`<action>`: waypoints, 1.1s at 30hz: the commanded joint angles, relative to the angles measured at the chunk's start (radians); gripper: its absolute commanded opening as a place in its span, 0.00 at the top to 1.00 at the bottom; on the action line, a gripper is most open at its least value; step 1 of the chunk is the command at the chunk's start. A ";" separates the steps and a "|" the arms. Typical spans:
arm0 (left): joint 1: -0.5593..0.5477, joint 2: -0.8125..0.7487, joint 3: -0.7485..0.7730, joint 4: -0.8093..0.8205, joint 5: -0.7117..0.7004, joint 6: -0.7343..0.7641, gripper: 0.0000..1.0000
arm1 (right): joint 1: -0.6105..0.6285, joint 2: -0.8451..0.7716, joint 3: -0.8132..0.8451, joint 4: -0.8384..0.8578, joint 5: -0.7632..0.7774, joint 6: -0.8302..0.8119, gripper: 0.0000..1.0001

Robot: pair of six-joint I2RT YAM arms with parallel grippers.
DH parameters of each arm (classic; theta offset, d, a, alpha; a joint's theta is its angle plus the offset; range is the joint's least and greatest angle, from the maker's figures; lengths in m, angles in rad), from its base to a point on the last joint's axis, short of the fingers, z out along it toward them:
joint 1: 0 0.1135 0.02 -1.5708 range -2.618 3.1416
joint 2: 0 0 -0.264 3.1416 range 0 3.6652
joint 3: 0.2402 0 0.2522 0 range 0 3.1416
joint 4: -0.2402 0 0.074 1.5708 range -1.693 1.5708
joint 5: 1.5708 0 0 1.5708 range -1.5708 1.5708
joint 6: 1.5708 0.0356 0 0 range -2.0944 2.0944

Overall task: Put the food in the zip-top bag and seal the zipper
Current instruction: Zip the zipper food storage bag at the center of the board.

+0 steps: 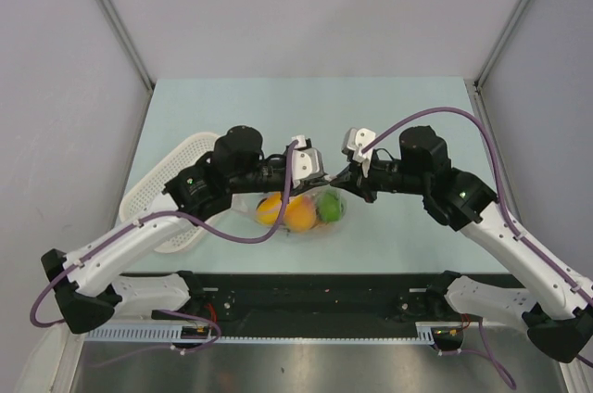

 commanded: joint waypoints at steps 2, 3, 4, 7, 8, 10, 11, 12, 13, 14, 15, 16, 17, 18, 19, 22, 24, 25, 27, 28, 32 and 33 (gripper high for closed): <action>0.031 -0.049 -0.029 -0.036 -0.011 0.018 0.89 | -0.003 -0.046 0.006 0.046 0.048 0.011 1.00; 0.035 -0.053 -0.032 -0.042 -0.013 0.023 0.89 | -0.003 -0.048 0.006 0.046 0.052 0.011 1.00; 0.037 -0.058 -0.038 -0.045 -0.013 0.023 0.89 | -0.004 -0.048 0.006 0.046 0.054 0.014 1.00; 0.038 -0.075 -0.049 -0.061 -0.020 0.030 0.89 | -0.015 -0.049 0.006 0.044 0.054 0.023 1.00; 0.040 -0.079 -0.052 -0.064 -0.023 0.032 0.89 | -0.020 -0.049 0.006 0.043 0.052 0.026 1.00; 0.044 -0.090 -0.061 -0.077 -0.028 0.035 0.90 | -0.027 -0.049 0.006 0.043 0.052 0.034 1.00; 0.049 -0.095 -0.064 -0.084 -0.029 0.036 0.90 | -0.035 -0.051 0.006 0.044 0.051 0.038 1.00; 0.051 -0.102 -0.068 -0.088 -0.032 0.039 0.90 | -0.041 -0.052 0.006 0.044 0.048 0.040 1.00; 0.054 -0.107 -0.075 -0.099 -0.034 0.041 0.90 | -0.046 -0.052 0.006 0.043 0.046 0.041 1.00; 0.060 -0.111 -0.078 -0.102 -0.039 0.042 0.90 | -0.055 -0.052 0.006 0.041 0.046 0.046 1.00; 0.063 -0.119 -0.083 -0.107 -0.043 0.049 0.90 | -0.060 -0.055 0.006 0.041 0.045 0.047 1.00; 0.067 -0.130 -0.091 -0.116 -0.043 0.050 0.90 | -0.067 -0.058 0.008 0.040 0.043 0.050 1.00; 0.075 -0.134 -0.095 -0.120 -0.049 0.053 0.90 | -0.073 -0.058 0.006 0.041 0.040 0.055 1.00; 0.081 -0.139 -0.100 -0.127 -0.051 0.056 0.90 | -0.084 -0.062 0.006 0.040 0.040 0.058 1.00; 0.086 -0.150 -0.106 -0.130 -0.055 0.061 0.90 | -0.090 -0.063 0.006 0.040 0.040 0.060 1.00; 0.107 -0.170 -0.117 -0.145 -0.063 0.072 0.90 | -0.115 -0.066 0.006 0.038 0.042 0.072 1.00; 0.127 -0.177 -0.124 -0.156 -0.066 0.075 0.90 | -0.127 -0.069 0.006 0.038 0.038 0.081 1.00; 0.135 -0.184 -0.130 -0.162 -0.068 0.078 0.90 | -0.138 -0.072 0.006 0.037 0.040 0.083 1.00; 0.156 -0.196 -0.138 -0.171 -0.075 0.085 0.90 | -0.149 -0.074 0.006 0.035 0.042 0.084 1.00; 0.162 -0.203 -0.147 -0.174 -0.074 0.088 0.90 | -0.161 -0.075 0.006 0.031 0.042 0.084 1.00; 0.207 -0.234 -0.166 -0.203 -0.080 0.110 0.90 | -0.190 -0.088 0.006 0.021 0.037 0.084 1.00; 0.215 -0.248 -0.169 -0.214 -0.082 0.115 0.90 | -0.195 -0.089 0.006 0.018 0.034 0.083 1.00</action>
